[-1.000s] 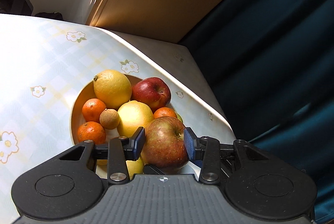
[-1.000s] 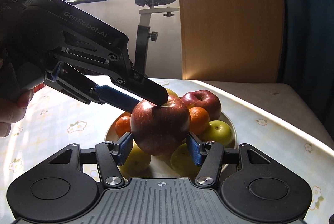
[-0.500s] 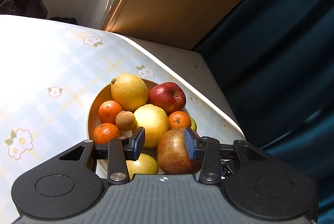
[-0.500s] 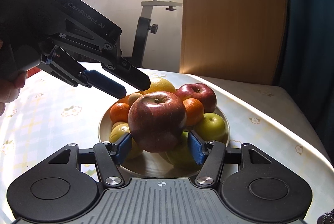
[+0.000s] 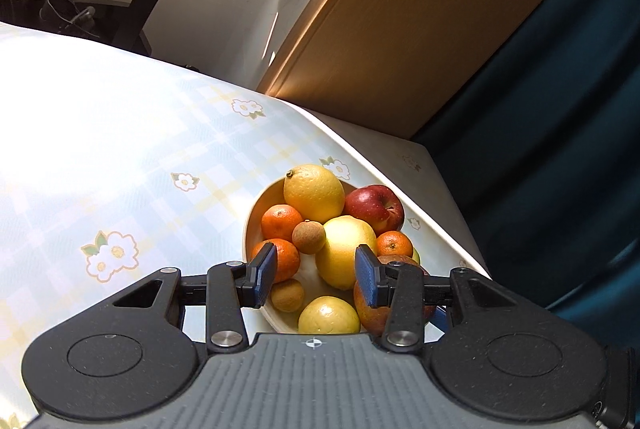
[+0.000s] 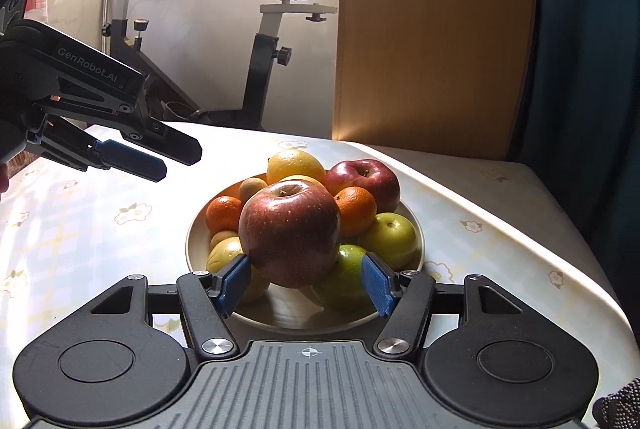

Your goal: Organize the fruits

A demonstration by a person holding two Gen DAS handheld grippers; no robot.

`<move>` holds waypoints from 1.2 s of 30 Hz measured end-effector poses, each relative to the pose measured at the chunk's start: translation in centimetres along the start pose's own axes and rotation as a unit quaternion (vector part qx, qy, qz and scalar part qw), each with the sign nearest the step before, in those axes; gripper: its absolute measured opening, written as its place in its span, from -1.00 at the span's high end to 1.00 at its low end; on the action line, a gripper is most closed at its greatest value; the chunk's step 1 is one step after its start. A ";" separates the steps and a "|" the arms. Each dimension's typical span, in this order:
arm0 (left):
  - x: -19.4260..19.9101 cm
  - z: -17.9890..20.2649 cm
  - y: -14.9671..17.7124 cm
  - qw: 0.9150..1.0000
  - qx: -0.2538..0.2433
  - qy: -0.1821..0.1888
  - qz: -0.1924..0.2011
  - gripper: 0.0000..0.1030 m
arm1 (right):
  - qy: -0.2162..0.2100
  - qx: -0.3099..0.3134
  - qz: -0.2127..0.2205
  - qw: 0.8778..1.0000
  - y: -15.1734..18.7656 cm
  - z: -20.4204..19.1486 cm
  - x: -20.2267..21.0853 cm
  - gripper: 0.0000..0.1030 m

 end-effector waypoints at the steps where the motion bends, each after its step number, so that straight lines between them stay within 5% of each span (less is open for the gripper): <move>1: 0.4 -0.2 0.2 1.000 0.000 -0.008 0.005 0.12 | 0.001 0.000 0.002 1.000 -0.1 0.0 0.2 -0.12; 6: 2.1 -1.4 1.4 0.999 0.013 -0.032 0.033 -0.06 | 0.010 0.005 0.006 1.000 -0.3 -0.1 0.7 -0.11; 16: 4.6 -3.1 4.0 0.996 0.028 -0.067 0.060 -0.08 | 0.017 0.009 0.005 1.000 -0.5 -0.6 1.2 -0.09; 30: 7.7 -1.8 5.3 0.982 -0.050 -0.150 0.100 -0.48 | 0.025 -0.019 0.015 0.999 -0.6 -0.1 3.3 -0.15; 36: 9.7 -0.7 6.1 0.975 -0.078 -0.173 0.120 -0.73 | 0.018 -0.046 0.024 0.998 -0.7 0.3 4.9 -0.43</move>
Point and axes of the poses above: each gripper's, at about its wrist camera, not at the fingertips, and x roughly against the way its jaws point, z to its right, y to its underside, the point moved 6 cm from there along -x, roughly the way its jaws point, and after that the axes turned 11 degrees about -z, right-handed, at the moved point
